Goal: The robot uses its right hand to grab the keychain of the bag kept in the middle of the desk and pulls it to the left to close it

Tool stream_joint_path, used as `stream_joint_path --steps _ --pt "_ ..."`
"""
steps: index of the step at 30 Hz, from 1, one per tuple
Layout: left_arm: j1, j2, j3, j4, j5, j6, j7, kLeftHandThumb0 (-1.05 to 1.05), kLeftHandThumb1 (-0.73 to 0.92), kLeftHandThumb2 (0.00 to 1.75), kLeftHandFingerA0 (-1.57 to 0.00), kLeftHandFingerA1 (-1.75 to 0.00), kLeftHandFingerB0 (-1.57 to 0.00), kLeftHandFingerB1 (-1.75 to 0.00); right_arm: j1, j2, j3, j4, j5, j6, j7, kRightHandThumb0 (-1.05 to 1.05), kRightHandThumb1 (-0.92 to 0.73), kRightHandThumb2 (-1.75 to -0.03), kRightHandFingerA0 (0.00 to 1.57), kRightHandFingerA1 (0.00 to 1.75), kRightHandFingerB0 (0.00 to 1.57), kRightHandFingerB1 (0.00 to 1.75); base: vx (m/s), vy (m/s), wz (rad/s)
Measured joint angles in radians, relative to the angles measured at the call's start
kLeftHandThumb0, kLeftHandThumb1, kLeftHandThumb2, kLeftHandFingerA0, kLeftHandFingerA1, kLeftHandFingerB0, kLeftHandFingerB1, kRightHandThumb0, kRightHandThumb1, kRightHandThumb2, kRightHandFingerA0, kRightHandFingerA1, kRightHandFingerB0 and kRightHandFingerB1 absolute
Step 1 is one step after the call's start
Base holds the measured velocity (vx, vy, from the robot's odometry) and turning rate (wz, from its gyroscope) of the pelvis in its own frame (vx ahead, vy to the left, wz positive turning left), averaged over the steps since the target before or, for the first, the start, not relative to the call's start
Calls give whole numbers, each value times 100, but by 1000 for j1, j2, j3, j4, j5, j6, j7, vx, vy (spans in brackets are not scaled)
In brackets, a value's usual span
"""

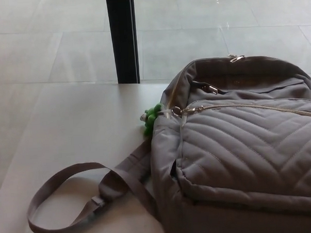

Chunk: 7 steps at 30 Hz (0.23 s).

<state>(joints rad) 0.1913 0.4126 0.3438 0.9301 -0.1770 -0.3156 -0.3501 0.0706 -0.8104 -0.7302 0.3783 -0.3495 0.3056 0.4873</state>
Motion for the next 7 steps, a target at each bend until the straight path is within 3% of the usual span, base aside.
stream_joint_path --steps 4,5,6,7 --pt "26 0 8 14 0 0 0 -73 77 63 -60 -47 -47 -45 111 -12 -120 110 27 -44 -36 -64 -61 -59 16 53 21 34 0 0 0" --pt "31 0 9 21 1 0 1 -71 75 63 -61 -49 -47 -44 134 -12 -141 143 34 -55 -45 -64 -46 -79 11 54 15 42 0 0 0" --pt "36 1 7 31 2 1 2 -71 74 63 -62 -49 -47 -44 159 -12 -161 182 42 -66 -56 -58 -60 -60 12 48 20 31 0 0 0" --pt "39 1 5 37 3 1 2 -71 74 63 -62 -49 -47 -44 171 -12 -169 203 45 -72 -61 -58 -60 -60 12 48 20 31 0 0 0"
